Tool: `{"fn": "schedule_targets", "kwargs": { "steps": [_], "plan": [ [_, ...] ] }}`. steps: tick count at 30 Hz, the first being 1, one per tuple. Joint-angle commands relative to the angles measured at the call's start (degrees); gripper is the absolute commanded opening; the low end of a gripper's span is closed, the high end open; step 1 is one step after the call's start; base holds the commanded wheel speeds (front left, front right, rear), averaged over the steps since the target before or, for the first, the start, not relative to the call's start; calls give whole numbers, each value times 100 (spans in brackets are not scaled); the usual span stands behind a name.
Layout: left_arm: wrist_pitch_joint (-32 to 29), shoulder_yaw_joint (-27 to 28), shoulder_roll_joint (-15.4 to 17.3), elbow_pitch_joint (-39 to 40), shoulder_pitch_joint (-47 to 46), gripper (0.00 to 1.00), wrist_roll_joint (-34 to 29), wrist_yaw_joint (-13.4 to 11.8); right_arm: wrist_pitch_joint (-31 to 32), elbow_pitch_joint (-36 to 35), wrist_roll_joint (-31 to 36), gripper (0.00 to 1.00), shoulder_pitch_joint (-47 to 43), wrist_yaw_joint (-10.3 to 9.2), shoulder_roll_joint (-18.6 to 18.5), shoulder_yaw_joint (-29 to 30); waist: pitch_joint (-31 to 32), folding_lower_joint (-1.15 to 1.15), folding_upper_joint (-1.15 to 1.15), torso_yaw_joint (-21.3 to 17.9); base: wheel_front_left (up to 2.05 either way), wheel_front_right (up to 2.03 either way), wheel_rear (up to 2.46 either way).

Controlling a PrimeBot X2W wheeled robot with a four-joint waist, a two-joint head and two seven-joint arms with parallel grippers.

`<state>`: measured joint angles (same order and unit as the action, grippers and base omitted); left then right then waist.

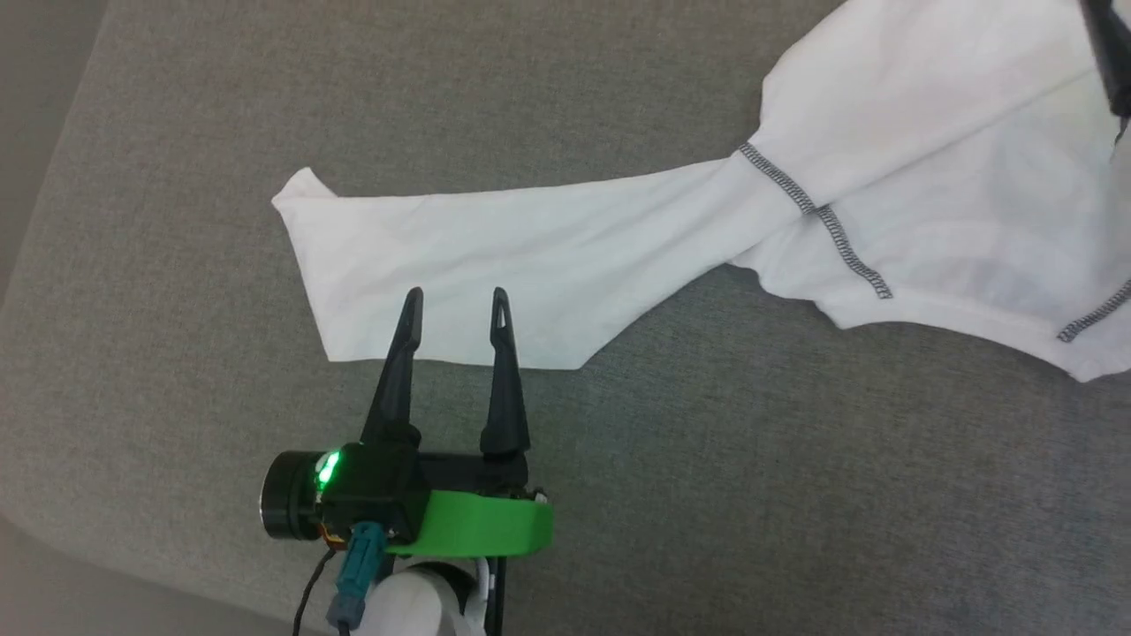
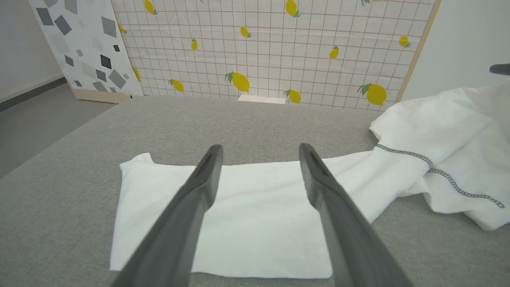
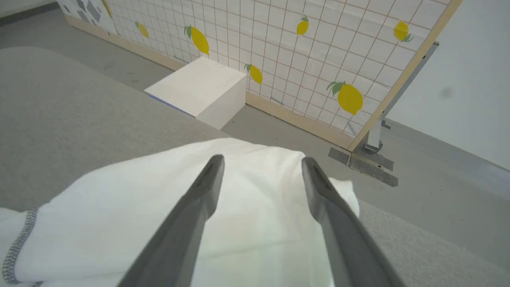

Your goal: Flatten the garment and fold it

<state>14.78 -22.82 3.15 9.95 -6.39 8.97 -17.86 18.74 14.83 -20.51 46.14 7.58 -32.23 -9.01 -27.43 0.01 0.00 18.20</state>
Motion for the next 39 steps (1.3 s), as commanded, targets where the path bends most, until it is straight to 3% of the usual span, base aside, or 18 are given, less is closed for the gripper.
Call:
{"fn": "schedule_targets", "kwargs": {
  "steps": [1, 9, 14, 20, 27, 28, 29, 30, 39],
  "plan": [
    [22, 57, -27, -15, -4, 100, -56, 16, 19, -253, -188, 100, -252, -9, -57, 9, 314, -1, 0, -222, 0, 0, 0],
    [22, 367, -27, -27, 299, 100, -152, 206, 868, -1872, -862, 100, -2039, -9, -256, 116, 751, -1, 0, -393, 0, 0, 0],
    [22, 395, -27, 50, 386, 100, -150, 283, 1357, -2436, -1038, 100, -2918, -9, -379, 18, 674, -1, 0, -326, 0, 0, 0],
    [22, 281, -27, 75, 317, 100, -93, 283, 1471, -2405, -877, 100, -2940, -9, -697, -487, 390, -1, 0, -100, 0, 0, 0],
    [22, 185, -27, 75, 214, 100, 2, 211, 1527, -1893, -781, 100, -2399, -9, -1223, -1549, 236, -1, 0, 116, 0, 0, 0],
    [22, 172, -27, 67, 207, 100, 11, 199, 1518, -1796, -780, 94, -2317, -9, -1266, -1664, 239, -1, 0, 130, 0, 0, 0],
    [22, 169, -27, 62, 203, 100, 21, 185, 1489, -1720, -790, 42, -2254, -9, -1269, -1712, 250, -1, 0, 134, 0, 0, 0],
    [22, 172, -27, 58, 203, 100, 30, 171, 1450, -1652, -800, 0, -2194, -9, -1253, -1737, 267, -1, 0, 129, 0, 0, 0],
    [22, 440, -27, 20, 310, 100, -17, 207, 1295, -1903, -1467, 0, -1969, -9, -1085, -1724, 710, -1, 0, -313, 0, 0, 0]
  ]
}}
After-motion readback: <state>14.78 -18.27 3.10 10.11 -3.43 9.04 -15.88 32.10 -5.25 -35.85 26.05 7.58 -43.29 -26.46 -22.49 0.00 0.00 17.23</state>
